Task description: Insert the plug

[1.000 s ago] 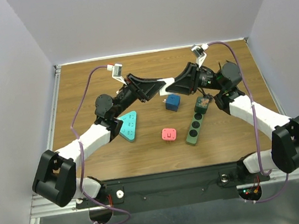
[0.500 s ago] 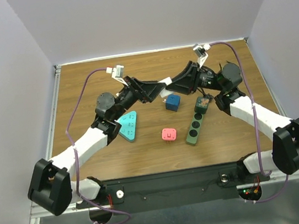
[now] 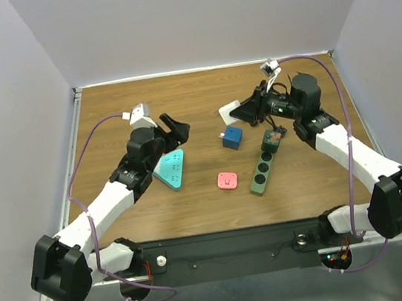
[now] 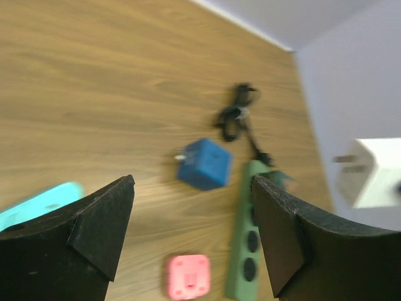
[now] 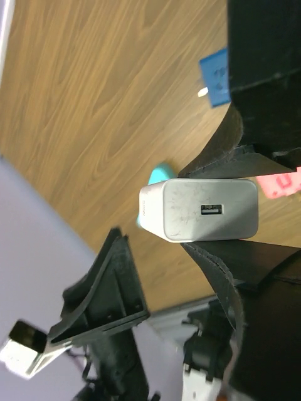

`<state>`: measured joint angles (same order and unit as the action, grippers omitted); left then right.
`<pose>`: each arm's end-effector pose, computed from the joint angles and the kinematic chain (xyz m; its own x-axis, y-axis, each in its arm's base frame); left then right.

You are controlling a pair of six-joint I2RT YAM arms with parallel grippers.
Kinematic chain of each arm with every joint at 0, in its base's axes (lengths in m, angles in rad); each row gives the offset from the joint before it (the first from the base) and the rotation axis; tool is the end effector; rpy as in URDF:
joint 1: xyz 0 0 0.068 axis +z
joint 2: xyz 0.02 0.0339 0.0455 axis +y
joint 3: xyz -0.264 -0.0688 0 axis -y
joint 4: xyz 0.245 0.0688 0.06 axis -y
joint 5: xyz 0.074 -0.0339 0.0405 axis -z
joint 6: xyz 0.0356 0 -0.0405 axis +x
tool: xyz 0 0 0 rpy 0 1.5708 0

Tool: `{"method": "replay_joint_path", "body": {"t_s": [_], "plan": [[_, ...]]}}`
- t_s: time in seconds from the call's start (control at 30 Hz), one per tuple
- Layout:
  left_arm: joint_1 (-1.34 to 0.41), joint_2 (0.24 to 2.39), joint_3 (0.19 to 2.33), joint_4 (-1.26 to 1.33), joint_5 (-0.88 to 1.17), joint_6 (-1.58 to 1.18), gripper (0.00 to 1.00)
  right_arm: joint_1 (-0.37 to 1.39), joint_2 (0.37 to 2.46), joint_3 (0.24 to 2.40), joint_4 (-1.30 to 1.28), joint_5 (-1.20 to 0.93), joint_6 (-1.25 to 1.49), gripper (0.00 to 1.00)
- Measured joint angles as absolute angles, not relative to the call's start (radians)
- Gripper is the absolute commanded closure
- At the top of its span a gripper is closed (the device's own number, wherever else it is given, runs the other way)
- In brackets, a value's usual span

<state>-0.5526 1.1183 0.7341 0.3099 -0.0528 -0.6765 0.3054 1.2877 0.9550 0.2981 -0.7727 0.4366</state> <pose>0.2252 -0.1367 0.3066 -0.3494 -0.5191 -0.7801 0.3342 0.7087 -0.6213 0.2756 0.1130 0.3402 -0.4023 0.1906 -0.8954 -0.7841 0.4331 0.4445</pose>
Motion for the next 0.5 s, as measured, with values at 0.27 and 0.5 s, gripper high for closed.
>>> {"method": "replay_joint_path", "body": {"t_s": [0.27,0.5], "plan": [[-0.41,1.118,0.62,0.14,-0.175,-0.672,0.14,0.398,1.356,1.012,0.055,-0.607,0.216,0.99],[-0.408,1.111,0.614,0.071,-0.236,-0.67,0.13,0.544,1.532,1.12,-0.074,-0.474,0.088,1.0]]}}
